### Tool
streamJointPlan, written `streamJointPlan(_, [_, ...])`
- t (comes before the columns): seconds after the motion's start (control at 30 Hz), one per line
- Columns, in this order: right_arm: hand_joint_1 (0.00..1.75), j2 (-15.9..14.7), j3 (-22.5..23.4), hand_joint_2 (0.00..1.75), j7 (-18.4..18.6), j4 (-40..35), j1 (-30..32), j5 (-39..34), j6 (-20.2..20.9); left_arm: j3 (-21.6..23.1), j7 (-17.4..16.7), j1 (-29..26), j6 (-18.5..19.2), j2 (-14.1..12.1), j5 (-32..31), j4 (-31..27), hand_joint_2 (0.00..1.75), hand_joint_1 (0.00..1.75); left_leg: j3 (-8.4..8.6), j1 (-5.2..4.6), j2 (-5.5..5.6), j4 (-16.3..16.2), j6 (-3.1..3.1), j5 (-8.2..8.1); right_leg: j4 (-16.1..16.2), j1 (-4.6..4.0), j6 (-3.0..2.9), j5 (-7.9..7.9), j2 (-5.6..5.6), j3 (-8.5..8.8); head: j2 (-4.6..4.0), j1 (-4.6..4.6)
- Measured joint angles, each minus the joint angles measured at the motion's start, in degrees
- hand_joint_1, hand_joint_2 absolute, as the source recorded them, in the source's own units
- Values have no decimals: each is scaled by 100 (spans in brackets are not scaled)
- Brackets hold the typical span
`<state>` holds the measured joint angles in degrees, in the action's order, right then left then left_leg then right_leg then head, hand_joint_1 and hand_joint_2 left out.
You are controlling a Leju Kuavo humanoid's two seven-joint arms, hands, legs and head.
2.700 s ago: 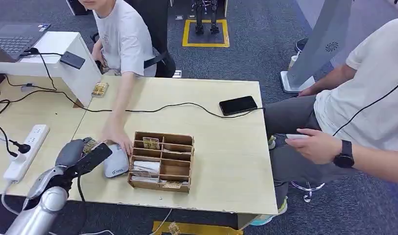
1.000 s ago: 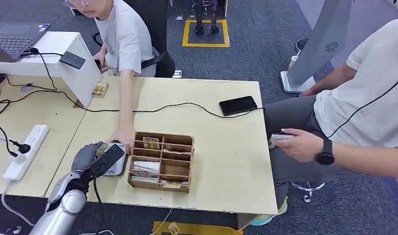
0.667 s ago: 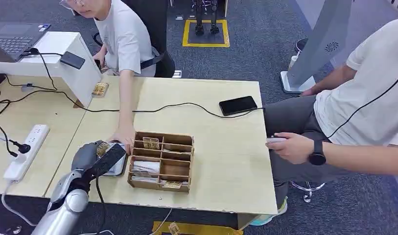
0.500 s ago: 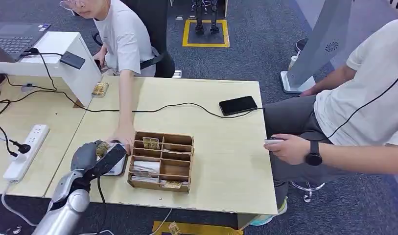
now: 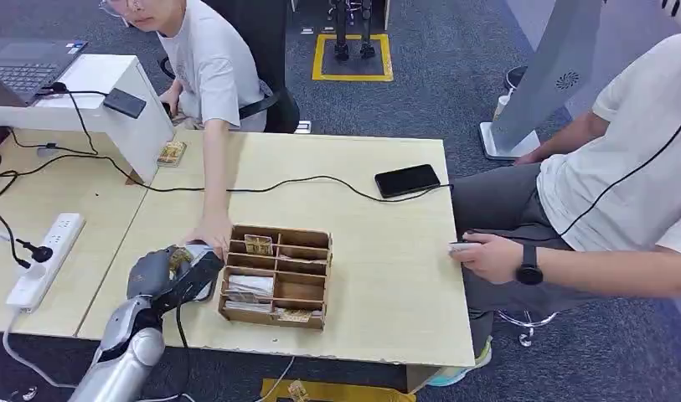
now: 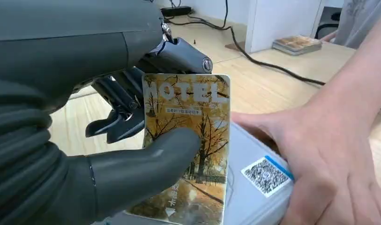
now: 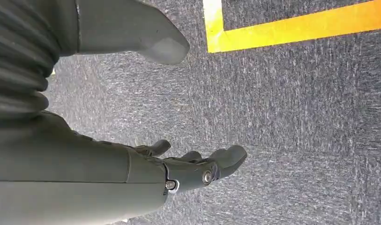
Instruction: Pass the card to the sensor for recognition and then transmit it.
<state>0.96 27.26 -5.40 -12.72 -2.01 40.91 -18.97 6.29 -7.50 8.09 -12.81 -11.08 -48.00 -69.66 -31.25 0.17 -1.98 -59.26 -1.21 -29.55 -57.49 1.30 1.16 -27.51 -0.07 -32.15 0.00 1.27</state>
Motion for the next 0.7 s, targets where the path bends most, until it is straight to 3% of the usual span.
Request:
streamJointPlan(0.23, [0,9,2,175,-11,0,-2,7,2,0,83,-4,-66,118,-22,142,175,175,1,0,4,0,0,0,0,0,0,0,-3,3,0,-2])
streamJointPlan(0.57, [0,24,94,175,-30,0,0,103,-9,-57,551,0,177,236,967,142,175,175,6,0,6,0,0,1,0,0,0,0,-5,6,0,-2])
streamJointPlan(0.6, [0,24,105,175,-44,0,2,109,-18,-83,674,0,269,247,1348,109,175,175,6,0,6,0,1,1,0,0,0,0,-5,6,0,0])
streamJointPlan(0.7, [0,26,146,175,-103,0,1,164,-48,-291,1218,-12,459,288,3292,-109,175,175,5,0,11,0,-1,5,0,-2,0,0,-11,5,0,0])
